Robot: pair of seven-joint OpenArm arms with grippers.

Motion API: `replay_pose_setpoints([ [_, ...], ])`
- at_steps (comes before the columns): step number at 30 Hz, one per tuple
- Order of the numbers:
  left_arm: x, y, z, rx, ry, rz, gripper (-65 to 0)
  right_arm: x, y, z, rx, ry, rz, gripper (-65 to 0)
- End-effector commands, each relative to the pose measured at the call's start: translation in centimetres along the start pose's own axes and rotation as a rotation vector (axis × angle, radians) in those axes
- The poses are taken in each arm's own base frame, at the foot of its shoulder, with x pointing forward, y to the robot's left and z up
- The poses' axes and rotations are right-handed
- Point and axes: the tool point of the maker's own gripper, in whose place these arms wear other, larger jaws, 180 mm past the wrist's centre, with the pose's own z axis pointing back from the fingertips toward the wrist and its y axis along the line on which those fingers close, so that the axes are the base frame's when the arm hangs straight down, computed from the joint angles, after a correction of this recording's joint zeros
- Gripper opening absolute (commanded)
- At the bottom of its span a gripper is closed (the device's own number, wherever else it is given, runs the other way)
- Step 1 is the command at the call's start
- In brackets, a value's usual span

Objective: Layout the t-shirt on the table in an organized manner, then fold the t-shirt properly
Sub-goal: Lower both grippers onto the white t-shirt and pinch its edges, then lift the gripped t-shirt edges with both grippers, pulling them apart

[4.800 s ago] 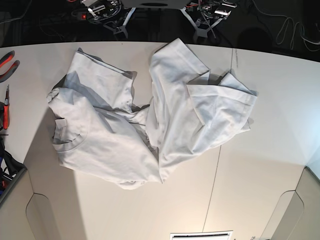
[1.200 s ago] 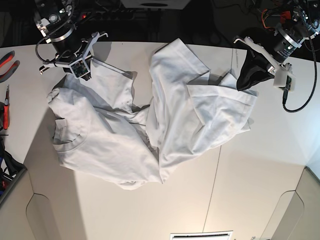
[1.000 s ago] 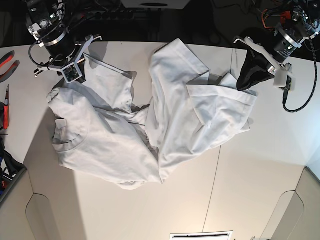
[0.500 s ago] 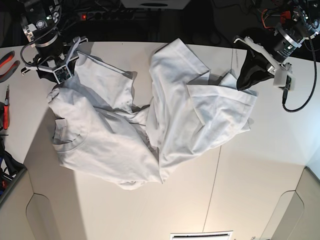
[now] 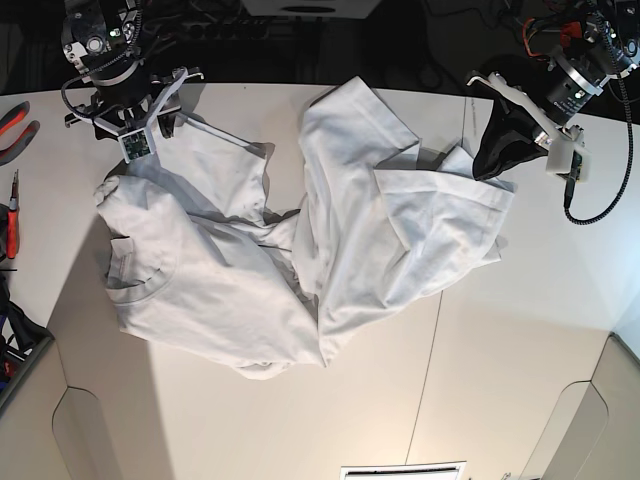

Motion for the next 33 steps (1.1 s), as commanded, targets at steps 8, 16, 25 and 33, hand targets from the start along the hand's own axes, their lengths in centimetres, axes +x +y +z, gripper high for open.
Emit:
replay_pose_setpoints([
  [8,0.9,-0.2,0.2,-0.013,-0.032,-0.008,-65.0,0.9,-0.5,0.1,0.009,-0.025,-0.251,-37.9],
  [16,0.9,-0.2,0.2,-0.013,-0.031,-0.011,-65.0,0.8,-3.8,1.0,0.054,-0.068,-0.528,-38.0],
  [25,0.9,-0.1,0.2,-0.013,-0.028,-0.013,-65.0,-1.8,-1.6,-0.3,0.225,-0.019,-0.760,-38.0],
  [33,0.5,-0.1,0.2,-0.013,-0.009,-0.013,-65.0,-2.3,1.1,-1.2,0.345,-0.013,-0.832,-40.0],
])
